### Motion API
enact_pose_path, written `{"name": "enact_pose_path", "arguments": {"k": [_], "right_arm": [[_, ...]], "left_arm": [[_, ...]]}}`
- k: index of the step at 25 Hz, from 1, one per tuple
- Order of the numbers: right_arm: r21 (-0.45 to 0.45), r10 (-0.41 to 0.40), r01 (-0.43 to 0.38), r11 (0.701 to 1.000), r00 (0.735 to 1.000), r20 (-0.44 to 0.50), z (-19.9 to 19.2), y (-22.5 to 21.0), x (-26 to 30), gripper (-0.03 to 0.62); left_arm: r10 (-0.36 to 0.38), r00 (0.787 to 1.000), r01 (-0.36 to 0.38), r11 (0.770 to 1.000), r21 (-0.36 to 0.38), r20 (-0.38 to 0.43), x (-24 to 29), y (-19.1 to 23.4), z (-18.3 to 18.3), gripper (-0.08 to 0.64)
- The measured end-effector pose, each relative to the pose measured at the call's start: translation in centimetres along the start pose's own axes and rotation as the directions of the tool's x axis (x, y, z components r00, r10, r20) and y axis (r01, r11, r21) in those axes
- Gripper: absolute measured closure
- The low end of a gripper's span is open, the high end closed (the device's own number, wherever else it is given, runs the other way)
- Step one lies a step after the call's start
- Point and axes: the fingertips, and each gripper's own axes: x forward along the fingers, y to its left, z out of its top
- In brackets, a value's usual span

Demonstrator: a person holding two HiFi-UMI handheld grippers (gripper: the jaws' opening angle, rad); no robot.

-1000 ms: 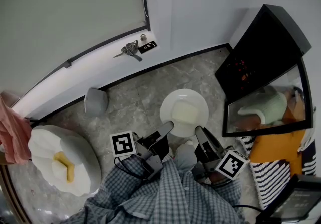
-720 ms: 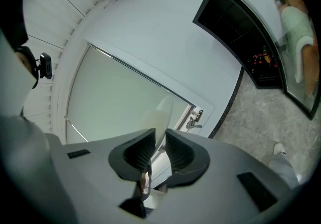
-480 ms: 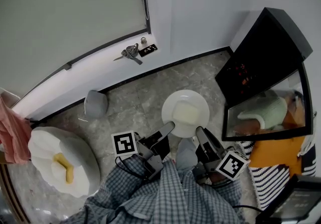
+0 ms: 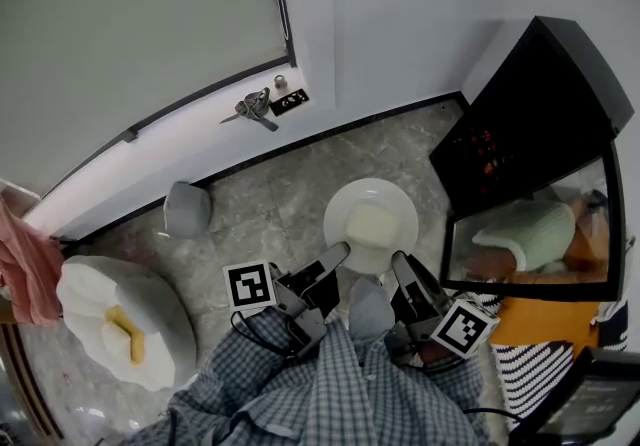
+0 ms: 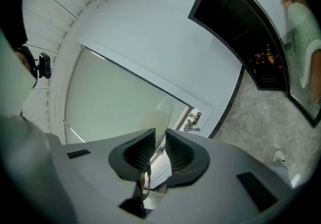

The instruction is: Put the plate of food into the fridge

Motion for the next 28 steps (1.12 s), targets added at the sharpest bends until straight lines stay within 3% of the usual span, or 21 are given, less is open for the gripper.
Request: {"name": "enact_pose_path", "arguments": {"k": [9, 17, 28], "right_arm": [[-0.021, 0.002, -0.003, 1.0, 1.0, -0.028, 5.9, -2.2, 1.9, 0.523], [-0.011, 0.054, -0.054, 0.998, 0.997, -0.049, 10.2, -2.9, 2.9, 0.523], [-0.042, 0.105, -0.11, 0.993, 0.988, -0.11, 13.5, -4.0, 5.0, 0.523]], "left_arm": [[0.003, 0.999, -0.002, 1.0, -0.015, 0.043, 5.7, -0.1, 2.0, 0.532], [-0.004, 0.996, 0.004, 1.0, -0.005, 0.089, 9.6, -1.0, 3.0, 0.532], [-0.026, 0.986, 0.026, 1.0, 0.0, 0.165, 12.6, -0.8, 4.7, 0.532]]}}
